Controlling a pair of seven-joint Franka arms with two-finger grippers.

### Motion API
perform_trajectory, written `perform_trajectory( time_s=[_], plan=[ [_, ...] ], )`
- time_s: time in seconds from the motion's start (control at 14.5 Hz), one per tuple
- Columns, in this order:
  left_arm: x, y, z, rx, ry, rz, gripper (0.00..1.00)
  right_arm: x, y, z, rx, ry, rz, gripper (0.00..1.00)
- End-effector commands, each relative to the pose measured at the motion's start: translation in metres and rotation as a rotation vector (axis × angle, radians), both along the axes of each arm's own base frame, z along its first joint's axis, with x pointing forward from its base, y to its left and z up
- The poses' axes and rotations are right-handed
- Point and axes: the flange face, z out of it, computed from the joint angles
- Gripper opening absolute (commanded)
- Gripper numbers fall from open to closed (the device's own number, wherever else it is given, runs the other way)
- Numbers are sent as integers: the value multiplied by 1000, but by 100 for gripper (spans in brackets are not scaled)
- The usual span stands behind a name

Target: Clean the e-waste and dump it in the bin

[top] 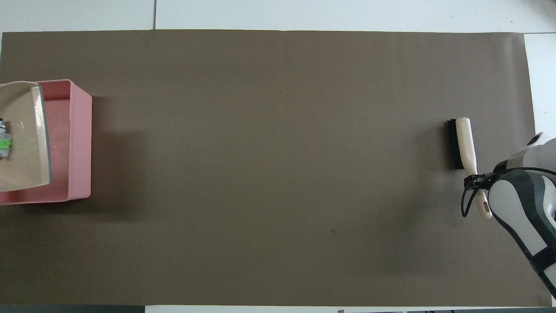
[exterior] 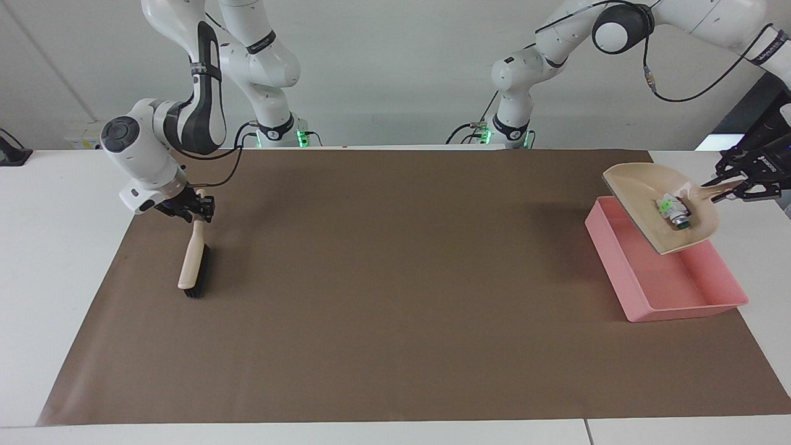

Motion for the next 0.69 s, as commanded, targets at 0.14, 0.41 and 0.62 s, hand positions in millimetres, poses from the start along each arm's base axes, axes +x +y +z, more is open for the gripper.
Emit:
perform_trajectory(
  time_s=[0.14,0.41,0.62],
  plan=[
    [-11,43,4,125,45,-2,0,-9,0,4,-10,-4,20,81],
    [2,48,12,282,-8,-54,0,15,5,31,-22,-49,39,99],
    [8,52,21,406,-3,-75,0,47,27,90,-36,-157,57,99]
  ],
)
